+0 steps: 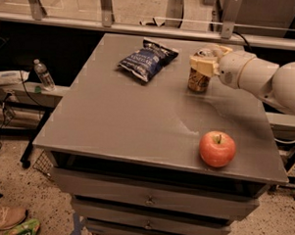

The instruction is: Place orange can upright

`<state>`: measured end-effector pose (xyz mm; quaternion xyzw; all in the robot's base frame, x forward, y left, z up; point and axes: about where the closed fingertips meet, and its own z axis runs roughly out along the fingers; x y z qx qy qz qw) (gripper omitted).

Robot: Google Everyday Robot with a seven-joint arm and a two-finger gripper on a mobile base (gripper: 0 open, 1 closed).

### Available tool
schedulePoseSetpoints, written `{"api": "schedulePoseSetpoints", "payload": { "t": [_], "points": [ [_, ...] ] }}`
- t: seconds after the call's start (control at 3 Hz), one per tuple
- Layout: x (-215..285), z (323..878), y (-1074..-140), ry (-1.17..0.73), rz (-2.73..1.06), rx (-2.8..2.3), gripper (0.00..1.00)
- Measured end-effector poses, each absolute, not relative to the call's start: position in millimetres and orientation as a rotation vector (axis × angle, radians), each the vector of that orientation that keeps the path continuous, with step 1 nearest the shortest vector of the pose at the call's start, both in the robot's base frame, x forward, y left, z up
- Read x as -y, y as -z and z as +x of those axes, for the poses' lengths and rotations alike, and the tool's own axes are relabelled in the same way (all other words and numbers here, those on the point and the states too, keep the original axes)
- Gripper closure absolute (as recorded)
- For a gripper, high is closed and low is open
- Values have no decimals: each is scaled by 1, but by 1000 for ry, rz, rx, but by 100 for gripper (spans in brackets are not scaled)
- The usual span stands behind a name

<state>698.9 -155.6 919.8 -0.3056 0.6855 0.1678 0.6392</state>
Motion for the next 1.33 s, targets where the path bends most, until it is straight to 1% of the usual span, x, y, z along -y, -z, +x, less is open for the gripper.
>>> {"api": "schedulePoseSetpoints", "payload": {
  "t": [0.33, 0.67, 1.33],
  "points": [
    [153, 699, -920, -386, -700, -1563, 11],
    [151, 699, -920, -389, -703, -1562, 0],
    [161, 699, -923, -353, -698, -1566, 0]
  ]
}}
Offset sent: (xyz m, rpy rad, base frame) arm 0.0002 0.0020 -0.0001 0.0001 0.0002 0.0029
